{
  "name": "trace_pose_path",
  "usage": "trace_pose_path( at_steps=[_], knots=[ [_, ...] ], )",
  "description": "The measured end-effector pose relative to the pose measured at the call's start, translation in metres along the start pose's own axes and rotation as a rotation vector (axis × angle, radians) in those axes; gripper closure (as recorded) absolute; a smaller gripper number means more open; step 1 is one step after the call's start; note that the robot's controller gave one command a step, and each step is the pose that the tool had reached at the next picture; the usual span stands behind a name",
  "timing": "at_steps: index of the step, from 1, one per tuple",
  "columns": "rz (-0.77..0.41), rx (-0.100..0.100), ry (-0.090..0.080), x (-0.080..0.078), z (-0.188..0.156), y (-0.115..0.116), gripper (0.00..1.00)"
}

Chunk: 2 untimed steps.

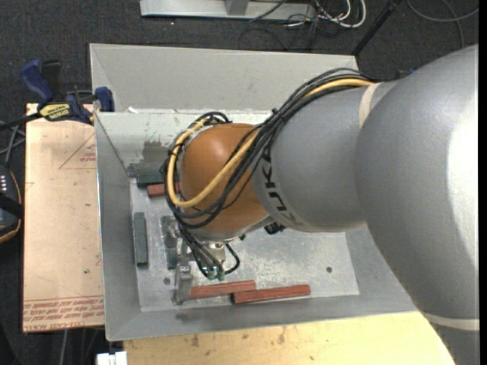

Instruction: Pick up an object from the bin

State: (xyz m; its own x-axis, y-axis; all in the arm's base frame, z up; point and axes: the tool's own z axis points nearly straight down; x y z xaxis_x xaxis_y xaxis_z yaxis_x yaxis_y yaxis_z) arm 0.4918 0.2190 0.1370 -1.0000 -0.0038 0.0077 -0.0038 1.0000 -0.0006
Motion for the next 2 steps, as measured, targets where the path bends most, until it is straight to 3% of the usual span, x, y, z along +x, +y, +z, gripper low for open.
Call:
trace_pose_path(
  at_steps=[1,2],
  knots=[
    [0.004,-0.001,-0.007,-0.002,-0.004,-0.001,0.0],
    [-0.076,-0.003,-0.014,0.004,0.062,-0.061,0.0]
  ],
)
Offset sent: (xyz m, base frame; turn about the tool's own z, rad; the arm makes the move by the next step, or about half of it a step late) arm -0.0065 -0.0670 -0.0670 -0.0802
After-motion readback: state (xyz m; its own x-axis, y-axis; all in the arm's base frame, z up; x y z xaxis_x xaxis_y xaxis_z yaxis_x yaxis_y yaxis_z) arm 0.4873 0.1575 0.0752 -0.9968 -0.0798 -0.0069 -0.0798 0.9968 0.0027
